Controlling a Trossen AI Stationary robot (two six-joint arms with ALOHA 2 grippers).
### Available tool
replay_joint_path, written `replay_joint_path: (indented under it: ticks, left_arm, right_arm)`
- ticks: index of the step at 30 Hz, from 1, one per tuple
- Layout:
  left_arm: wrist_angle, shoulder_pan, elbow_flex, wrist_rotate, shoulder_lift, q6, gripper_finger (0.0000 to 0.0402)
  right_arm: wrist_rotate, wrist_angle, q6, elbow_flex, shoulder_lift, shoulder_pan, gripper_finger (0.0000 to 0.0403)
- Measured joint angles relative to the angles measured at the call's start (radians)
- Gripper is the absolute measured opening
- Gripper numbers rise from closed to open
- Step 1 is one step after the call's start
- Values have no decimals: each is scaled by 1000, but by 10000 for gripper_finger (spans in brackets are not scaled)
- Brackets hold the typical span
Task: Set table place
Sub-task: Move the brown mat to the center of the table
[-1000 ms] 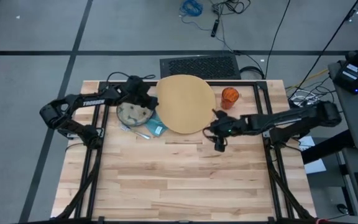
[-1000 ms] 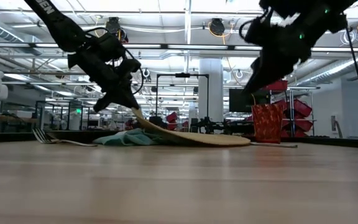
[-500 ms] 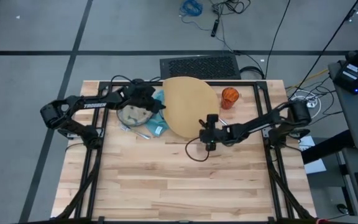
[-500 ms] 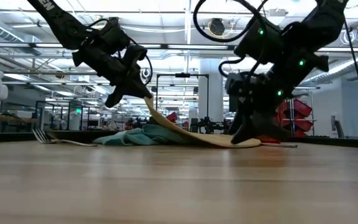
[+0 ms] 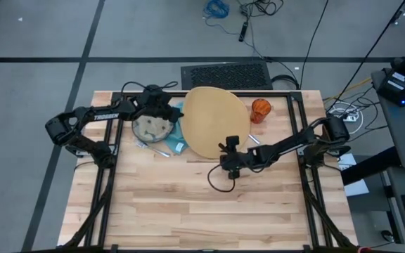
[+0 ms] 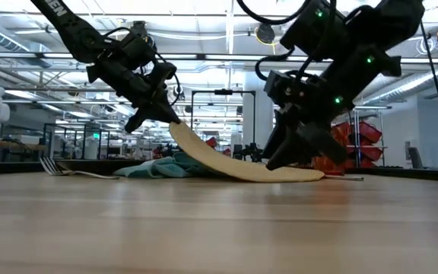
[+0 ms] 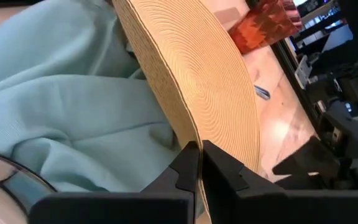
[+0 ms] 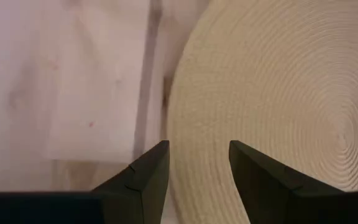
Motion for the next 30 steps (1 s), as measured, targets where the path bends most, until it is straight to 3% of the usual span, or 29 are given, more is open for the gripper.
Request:
replay_joint_path:
  ticks: [6,30]
  left_arm:
    - [11,6,0,-3,0,-5,0]
    - [24,-72,0,13,1,-50,0]
  right_arm:
    - [-98,-48,52,28,0,5,160]
    - [-53,82,24,30,129,-99,157]
